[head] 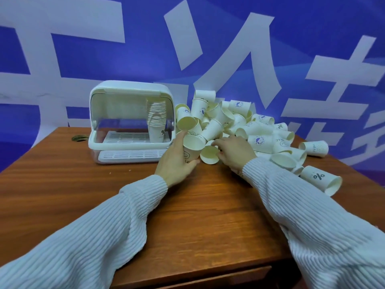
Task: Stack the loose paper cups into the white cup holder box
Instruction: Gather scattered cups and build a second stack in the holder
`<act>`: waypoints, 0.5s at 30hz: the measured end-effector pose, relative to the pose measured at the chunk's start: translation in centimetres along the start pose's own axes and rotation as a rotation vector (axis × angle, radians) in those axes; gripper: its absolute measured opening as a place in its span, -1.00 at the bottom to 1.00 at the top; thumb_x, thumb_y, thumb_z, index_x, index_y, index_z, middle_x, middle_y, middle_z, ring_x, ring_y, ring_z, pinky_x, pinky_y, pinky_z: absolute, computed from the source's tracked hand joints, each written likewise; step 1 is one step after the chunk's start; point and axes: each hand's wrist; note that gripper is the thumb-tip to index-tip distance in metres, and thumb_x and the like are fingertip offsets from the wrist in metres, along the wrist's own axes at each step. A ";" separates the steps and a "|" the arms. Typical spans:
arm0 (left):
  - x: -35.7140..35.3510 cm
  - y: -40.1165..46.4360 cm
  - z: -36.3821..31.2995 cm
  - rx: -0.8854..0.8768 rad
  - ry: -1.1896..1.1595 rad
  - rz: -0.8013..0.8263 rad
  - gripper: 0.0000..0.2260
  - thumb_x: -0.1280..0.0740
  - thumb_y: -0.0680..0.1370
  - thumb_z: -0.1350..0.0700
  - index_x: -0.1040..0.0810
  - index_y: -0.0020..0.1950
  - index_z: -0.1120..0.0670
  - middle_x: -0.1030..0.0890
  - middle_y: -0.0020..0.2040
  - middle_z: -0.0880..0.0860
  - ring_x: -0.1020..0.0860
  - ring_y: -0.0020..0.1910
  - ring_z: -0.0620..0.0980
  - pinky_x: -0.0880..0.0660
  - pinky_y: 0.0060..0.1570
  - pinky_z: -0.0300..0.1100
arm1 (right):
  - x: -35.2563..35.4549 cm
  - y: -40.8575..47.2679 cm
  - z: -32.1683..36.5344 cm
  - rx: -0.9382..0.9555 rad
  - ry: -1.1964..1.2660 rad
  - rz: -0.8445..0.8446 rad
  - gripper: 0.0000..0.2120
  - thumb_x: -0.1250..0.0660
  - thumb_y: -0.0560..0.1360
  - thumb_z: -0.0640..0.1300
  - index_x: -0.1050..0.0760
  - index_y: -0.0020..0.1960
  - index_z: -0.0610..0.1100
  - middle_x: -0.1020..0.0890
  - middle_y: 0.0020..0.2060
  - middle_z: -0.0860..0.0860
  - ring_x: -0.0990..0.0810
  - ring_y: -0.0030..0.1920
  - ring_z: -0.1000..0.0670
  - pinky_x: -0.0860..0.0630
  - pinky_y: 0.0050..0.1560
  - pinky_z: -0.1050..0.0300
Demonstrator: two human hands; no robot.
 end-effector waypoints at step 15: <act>4.7 -1.7 1.9 0.056 -0.039 -0.120 -0.20 -0.47 0.49 -0.21 -0.13 0.59 -0.10 -0.47 0.46 0.01 -0.48 0.38 0.04 -0.47 0.34 0.08 | 1.9 1.8 2.2 -0.295 0.144 -0.409 -0.80 -0.30 0.50 -0.03 -0.64 0.03 -0.03 -0.69 -0.16 0.01 -0.62 -0.05 -0.14 -0.42 0.14 -0.09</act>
Point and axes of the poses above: each hand's wrist, its own y-axis towards the middle knuckle, its own x-axis out of the back of the hand, z = x × y
